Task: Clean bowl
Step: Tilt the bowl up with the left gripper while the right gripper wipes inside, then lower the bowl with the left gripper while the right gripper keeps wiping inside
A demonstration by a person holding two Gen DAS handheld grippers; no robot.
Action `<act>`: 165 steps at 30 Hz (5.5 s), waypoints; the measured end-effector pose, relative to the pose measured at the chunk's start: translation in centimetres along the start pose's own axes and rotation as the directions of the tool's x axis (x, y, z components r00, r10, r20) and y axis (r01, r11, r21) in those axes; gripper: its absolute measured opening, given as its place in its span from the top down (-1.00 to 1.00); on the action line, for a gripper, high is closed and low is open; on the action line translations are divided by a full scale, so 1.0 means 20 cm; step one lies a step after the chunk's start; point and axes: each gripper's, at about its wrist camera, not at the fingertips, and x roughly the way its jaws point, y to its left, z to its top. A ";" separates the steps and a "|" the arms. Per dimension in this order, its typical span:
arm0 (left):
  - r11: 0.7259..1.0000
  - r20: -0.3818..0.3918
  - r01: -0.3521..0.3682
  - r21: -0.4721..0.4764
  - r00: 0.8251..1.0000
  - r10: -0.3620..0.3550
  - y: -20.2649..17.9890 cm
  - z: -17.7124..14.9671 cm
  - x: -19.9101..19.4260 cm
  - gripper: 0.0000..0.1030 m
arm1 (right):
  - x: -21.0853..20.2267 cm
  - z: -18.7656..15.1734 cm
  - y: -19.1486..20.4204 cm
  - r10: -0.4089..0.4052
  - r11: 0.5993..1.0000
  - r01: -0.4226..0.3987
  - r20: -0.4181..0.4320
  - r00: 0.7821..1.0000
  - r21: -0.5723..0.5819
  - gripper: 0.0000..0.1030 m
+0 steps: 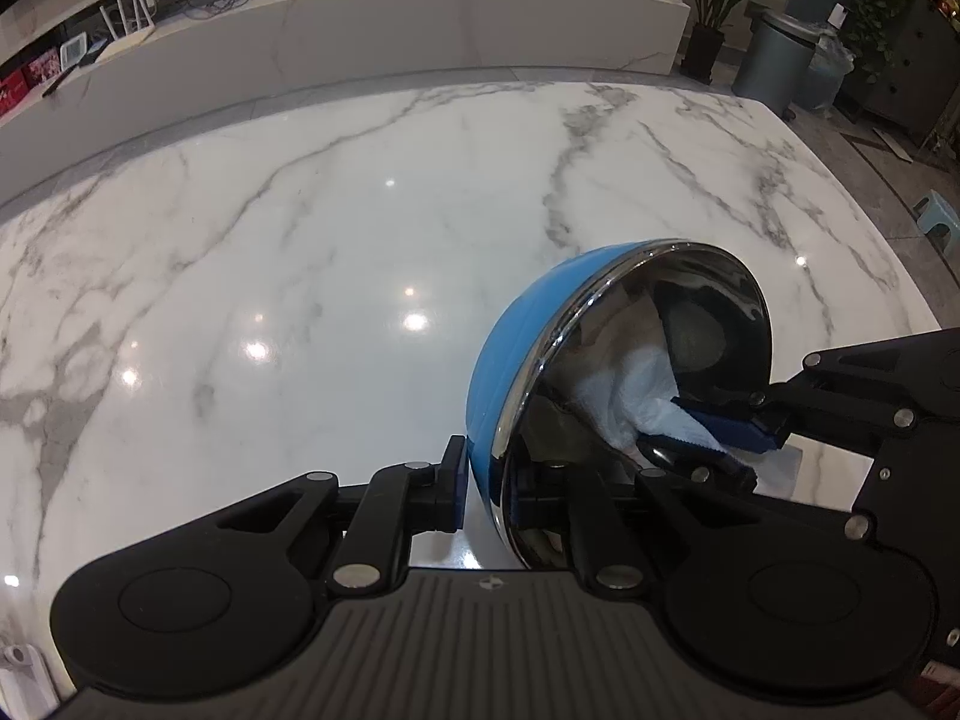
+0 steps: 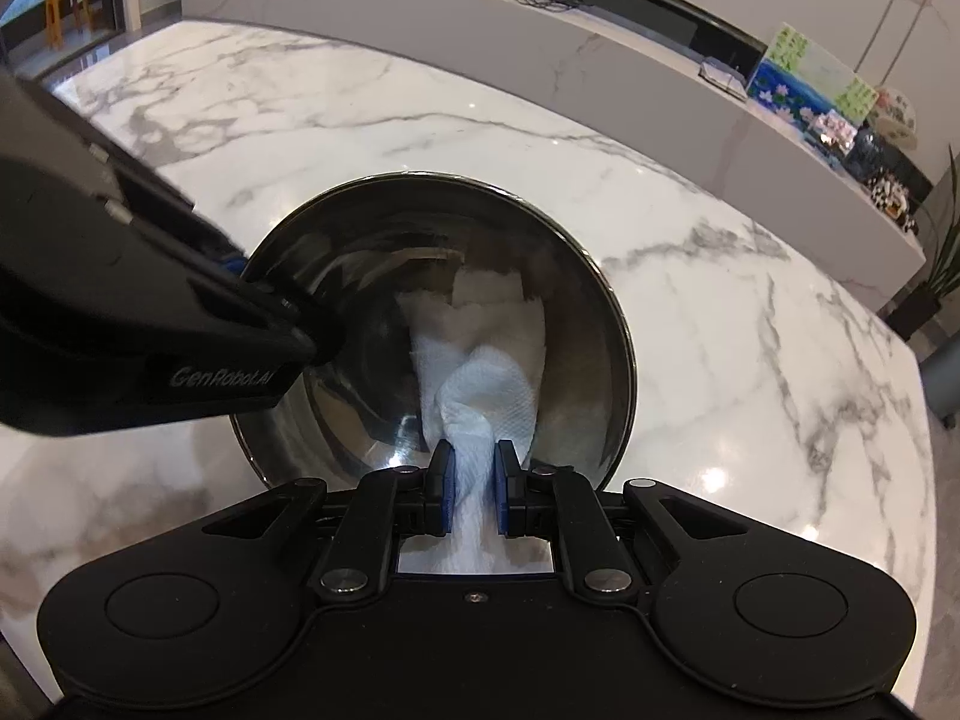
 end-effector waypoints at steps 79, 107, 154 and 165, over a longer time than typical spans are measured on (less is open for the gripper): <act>1.000 -0.020 -0.008 -0.010 1.000 0.008 -0.01 -0.02 0.03 0.70 | 0.01 -0.04 0.04 -0.071 0.994 0.072 0.015 0.997 -0.088 0.75; 1.000 -0.044 0.002 0.007 0.999 -0.002 -0.03 -0.02 0.04 0.72 | 0.02 -0.04 -0.03 0.167 0.982 -0.164 -0.021 0.986 0.099 0.73; 0.996 -0.013 0.025 -0.084 1.000 -0.026 0.12 0.14 0.05 0.76 | 0.03 0.23 -0.12 0.011 1.000 -0.011 -0.006 1.000 0.010 0.74; 0.995 -0.004 0.063 -0.075 0.998 -0.063 0.15 0.14 0.04 0.68 | 0.18 0.30 -0.17 0.072 0.996 -0.071 -0.011 0.997 0.044 0.76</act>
